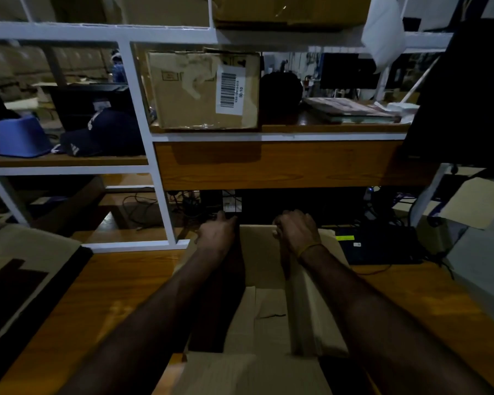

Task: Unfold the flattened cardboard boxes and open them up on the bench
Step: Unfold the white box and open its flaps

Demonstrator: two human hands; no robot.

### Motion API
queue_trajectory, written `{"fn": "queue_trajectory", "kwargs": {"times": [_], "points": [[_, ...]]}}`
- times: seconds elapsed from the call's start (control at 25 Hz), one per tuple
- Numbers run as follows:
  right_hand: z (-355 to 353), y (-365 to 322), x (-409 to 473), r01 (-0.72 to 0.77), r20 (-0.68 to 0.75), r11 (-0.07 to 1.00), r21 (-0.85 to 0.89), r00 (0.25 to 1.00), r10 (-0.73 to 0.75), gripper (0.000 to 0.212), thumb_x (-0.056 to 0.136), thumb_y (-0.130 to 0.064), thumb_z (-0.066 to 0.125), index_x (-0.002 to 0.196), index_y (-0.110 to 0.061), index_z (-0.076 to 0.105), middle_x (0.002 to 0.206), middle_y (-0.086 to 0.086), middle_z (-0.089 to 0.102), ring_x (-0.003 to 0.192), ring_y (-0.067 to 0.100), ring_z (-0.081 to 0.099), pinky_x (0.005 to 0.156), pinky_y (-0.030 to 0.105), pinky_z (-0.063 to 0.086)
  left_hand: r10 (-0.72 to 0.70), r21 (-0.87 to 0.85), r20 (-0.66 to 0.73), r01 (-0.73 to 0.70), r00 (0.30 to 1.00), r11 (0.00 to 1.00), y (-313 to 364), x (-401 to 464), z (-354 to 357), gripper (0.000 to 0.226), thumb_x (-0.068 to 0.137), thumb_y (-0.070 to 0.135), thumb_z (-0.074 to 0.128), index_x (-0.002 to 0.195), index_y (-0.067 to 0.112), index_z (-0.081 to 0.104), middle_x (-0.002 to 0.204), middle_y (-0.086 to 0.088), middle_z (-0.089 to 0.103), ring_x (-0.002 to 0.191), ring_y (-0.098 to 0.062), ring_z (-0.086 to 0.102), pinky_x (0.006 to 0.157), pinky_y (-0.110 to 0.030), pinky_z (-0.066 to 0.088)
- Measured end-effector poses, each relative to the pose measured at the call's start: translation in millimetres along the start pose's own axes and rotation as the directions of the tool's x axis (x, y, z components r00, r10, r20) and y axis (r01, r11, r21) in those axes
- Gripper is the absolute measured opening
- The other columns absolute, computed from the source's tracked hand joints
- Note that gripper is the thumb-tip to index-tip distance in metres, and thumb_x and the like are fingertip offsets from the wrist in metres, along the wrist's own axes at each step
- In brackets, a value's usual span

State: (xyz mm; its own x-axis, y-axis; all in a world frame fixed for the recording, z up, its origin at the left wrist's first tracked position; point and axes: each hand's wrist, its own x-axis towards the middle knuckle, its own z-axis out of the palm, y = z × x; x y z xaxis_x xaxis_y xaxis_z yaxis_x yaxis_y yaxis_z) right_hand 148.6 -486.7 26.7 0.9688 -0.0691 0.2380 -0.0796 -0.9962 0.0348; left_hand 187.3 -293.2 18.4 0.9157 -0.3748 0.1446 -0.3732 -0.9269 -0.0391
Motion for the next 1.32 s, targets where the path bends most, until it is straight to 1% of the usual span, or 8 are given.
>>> {"fn": "queue_trajectory", "kwargs": {"times": [0.2, 0.36, 0.64, 0.8, 0.92, 1.12, 1.24, 1.32], "points": [[11.0, -1.4, 9.4, 0.019, 0.041, 1.000, -0.023, 0.999, -0.018, 0.022, 0.093, -0.030, 0.058, 0.111, -0.025, 0.069, 0.118, 0.002, 0.065, 0.117, 0.026, 0.054, 0.089, 0.036, 0.042, 0.039, -0.016, -0.045, -0.039, 0.998, 0.999, -6.8, 10.4, 9.5, 0.030, 0.100, 0.021, 0.047, 0.129, 0.018, 0.056, 0.131, -0.007, 0.052, 0.096, -0.021, 0.063, 0.072, -0.030, 0.053], [15.4, 1.6, 15.1, 0.025, 0.063, 1.000, -0.013, 0.998, -0.024, 0.024, 0.094, -0.028, 0.056, 0.115, -0.025, 0.068, 0.122, 0.001, 0.064, 0.120, 0.025, 0.053, 0.092, 0.037, 0.038, 0.033, -0.026, 0.000, -0.033, 0.999, 0.999, -6.6, 17.2, 4.8, 0.027, 0.100, 0.018, 0.047, 0.123, 0.014, 0.060, 0.127, -0.008, 0.055, 0.098, -0.024, 0.064, 0.070, -0.031, 0.048], [15.0, 4.9, 6.0, -0.092, -0.001, 0.971, 0.220, 0.996, 0.095, 0.015, 0.092, -0.028, 0.062, 0.104, -0.026, 0.071, 0.107, 0.003, 0.069, 0.103, 0.024, 0.062, 0.082, 0.035, 0.051, 0.039, -0.039, 0.034, -0.038, 0.999, 0.999, -9.0, 11.2, 3.7, 0.050, 0.100, 0.023, 0.049, 0.147, 0.026, 0.036, 0.142, -0.010, 0.043, 0.107, -0.027, 0.060, 0.083, -0.041, 0.055], [16.8, 4.5, -1.7, -0.092, -0.010, 0.969, 0.230, 0.995, 0.097, 0.018, 0.093, -0.030, 0.060, 0.108, -0.026, 0.070, 0.114, 0.003, 0.065, 0.108, 0.024, 0.059, 0.082, 0.038, 0.053, 0.017, -0.001, 0.061, -0.017, 0.998, 1.000, -7.8, 5.9, 3.1, 0.052, 0.100, 0.026, 0.050, 0.149, 0.027, 0.033, 0.141, -0.010, 0.045, 0.113, -0.027, 0.057, 0.085, -0.041, 0.054], [15.7, 5.3, -3.4, -0.085, 0.005, 0.981, 0.176, 0.996, 0.086, 0.024, 0.094, -0.033, 0.057, 0.117, -0.029, 0.066, 0.123, 0.002, 0.060, 0.114, 0.026, 0.055, 0.087, 0.039, 0.052, 0.035, 0.005, 0.121, -0.036, 0.992, 0.999, -3.5, 3.3, -2.4, 0.057, 0.101, 0.028, 0.049, 0.153, 0.024, 0.026, 0.144, -0.012, 0.043, 0.126, -0.031, 0.049, 0.096, -0.047, 0.048], [13.8, 0.5, -14.9, -0.101, 0.068, 0.984, 0.147, 0.993, 0.092, 0.053, 0.091, -0.049, 0.056, 0.140, -0.031, 0.047, 0.142, 0.008, 0.042, 0.130, 0.031, 0.039, 0.105, 0.047, 0.036, 0.108, -0.187, 0.148, -0.079, 0.983, 0.979, -10.7, 5.3, 0.3, 0.066, 0.096, 0.043, 0.055, 0.153, 0.036, 0.023, 0.157, -0.005, 0.030, 0.141, -0.031, 0.032, 0.103, -0.054, 0.041], [8.6, -0.8, -32.8, -0.172, 0.154, 0.965, 0.197, 0.978, 0.143, 0.069, 0.088, -0.065, 0.053, 0.148, -0.037, 0.033, 0.159, 0.011, 0.019, 0.147, 0.033, 0.016, 0.113, 0.061, 0.015, 0.133, -0.271, 0.207, -0.074, 0.969, 0.960, -19.8, 2.9, 1.6, 0.074, 0.095, 0.052, 0.053, 0.155, 0.039, 0.013, 0.165, 0.005, 0.000, 0.151, -0.034, -0.001, 0.114, -0.067, 0.014], [5.6, -2.8, -50.0, -0.225, 0.227, 0.950, 0.215, 0.958, 0.175, 0.078, 0.085, -0.071, 0.051, 0.152, -0.039, 0.025, 0.164, 0.009, 0.006, 0.150, 0.033, 0.005, 0.115, 0.062, 0.007, 0.133, -0.259, 0.231, -0.071, 0.964, 0.963, -22.1, -4.9, 4.7, 0.077, 0.094, 0.057, 0.050, 0.156, 0.038, 0.007, 0.165, 0.005, -0.008, 0.150, -0.034, -0.009, 0.116, -0.066, 0.006]]}}
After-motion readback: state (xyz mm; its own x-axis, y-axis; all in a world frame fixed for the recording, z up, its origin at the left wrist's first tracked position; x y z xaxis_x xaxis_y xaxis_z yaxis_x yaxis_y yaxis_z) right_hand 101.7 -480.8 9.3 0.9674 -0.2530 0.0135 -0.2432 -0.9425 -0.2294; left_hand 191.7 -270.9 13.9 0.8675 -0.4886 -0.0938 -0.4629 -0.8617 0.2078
